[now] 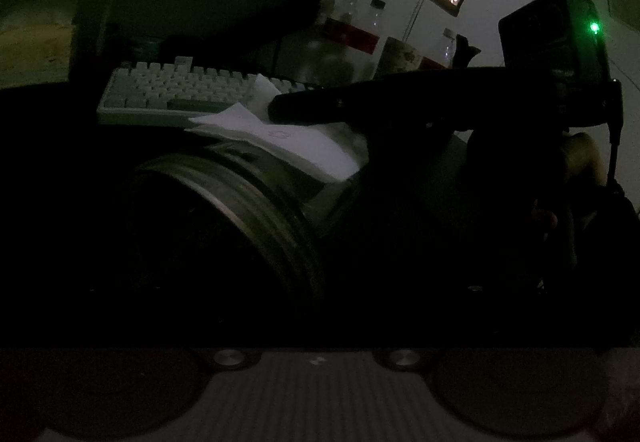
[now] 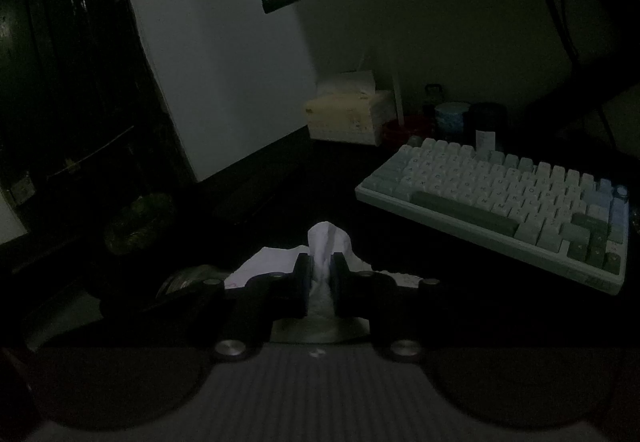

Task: Clean container

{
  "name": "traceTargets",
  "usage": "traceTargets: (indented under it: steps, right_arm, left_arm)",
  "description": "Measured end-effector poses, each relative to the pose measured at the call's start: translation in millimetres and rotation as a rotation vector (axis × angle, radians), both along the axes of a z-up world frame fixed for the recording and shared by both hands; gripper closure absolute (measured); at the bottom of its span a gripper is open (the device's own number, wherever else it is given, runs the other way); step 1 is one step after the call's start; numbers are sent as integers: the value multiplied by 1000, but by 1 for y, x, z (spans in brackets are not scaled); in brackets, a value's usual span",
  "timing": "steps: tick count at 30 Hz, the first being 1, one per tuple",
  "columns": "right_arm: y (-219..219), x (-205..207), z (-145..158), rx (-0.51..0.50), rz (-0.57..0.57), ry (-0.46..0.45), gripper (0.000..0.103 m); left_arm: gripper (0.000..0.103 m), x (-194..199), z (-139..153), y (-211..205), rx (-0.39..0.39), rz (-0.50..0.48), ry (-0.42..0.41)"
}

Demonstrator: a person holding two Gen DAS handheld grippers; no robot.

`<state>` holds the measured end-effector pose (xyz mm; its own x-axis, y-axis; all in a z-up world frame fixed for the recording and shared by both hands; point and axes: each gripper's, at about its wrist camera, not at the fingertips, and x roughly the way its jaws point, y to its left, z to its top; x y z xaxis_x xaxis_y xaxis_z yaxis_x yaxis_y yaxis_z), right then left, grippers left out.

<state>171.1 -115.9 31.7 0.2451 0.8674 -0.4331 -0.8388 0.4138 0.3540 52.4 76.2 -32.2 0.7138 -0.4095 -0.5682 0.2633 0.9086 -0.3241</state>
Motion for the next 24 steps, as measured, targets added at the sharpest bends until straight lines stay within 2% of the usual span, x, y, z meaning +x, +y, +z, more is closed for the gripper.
traceTargets:
  steps: [18,21,24]
  right_arm:
    - [-1,1,0,1,-4,-3,90]
    - [-3,3,-1,-18,-33,-17,90]
    - [-5,9,-2,-28,-72,10,90]
  left_arm:
    - [0,0,0,1,-5,0,-2]
    - [0,0,0,1,-6,-3,-5]
    - [0,-1,-1,2,-4,-3,-9]
